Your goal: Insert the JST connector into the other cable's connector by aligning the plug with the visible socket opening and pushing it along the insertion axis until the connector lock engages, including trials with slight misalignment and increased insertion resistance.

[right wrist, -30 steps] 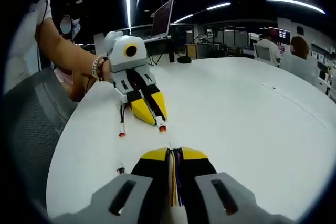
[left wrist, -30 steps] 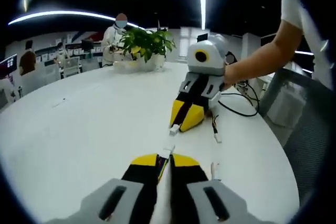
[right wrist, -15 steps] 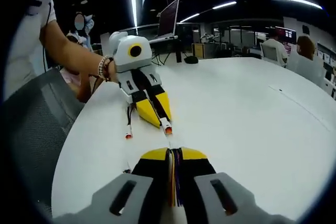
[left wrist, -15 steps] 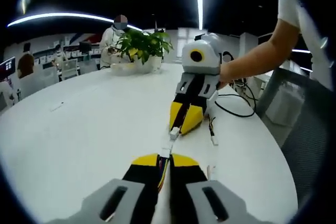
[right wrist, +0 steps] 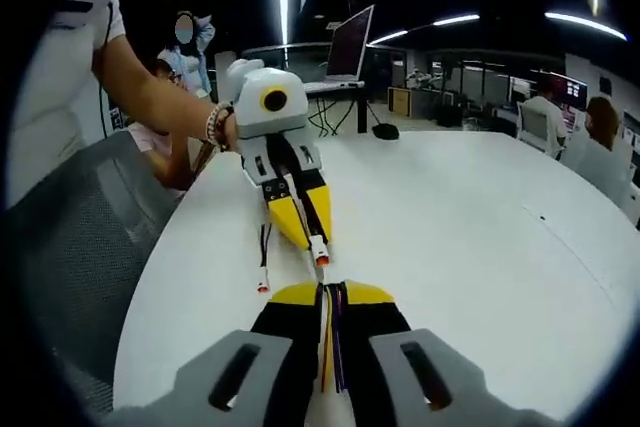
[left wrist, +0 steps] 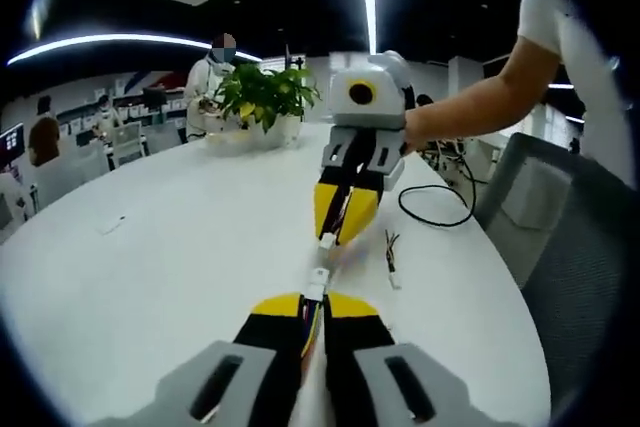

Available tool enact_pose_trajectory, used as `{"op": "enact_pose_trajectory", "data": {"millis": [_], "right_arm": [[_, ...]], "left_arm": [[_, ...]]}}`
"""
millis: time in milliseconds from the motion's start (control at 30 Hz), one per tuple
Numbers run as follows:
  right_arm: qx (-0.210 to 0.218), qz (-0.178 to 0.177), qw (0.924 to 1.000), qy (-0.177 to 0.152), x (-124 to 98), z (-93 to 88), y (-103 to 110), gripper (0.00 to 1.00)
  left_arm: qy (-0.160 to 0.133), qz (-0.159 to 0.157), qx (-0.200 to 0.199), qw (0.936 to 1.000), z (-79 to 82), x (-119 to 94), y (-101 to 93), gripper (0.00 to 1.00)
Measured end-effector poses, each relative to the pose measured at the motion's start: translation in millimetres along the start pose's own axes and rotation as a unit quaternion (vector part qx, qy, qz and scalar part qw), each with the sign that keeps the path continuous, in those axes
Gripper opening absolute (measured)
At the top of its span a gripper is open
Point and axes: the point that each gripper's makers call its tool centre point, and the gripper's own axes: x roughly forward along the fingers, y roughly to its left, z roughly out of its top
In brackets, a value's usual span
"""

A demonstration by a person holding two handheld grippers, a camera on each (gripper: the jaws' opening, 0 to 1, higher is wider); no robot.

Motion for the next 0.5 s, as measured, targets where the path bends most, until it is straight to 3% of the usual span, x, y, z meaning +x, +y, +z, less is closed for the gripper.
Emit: {"op": "enact_pose_trajectory", "data": {"millis": [500], "right_arm": [[-0.017,0.008,0.9998,0.004,4.4,7.9,9.0,0.03]], "left_arm": [[-0.012,-0.012,0.008,0.9998,13.1,-3.1,-6.1,0.01]]}}
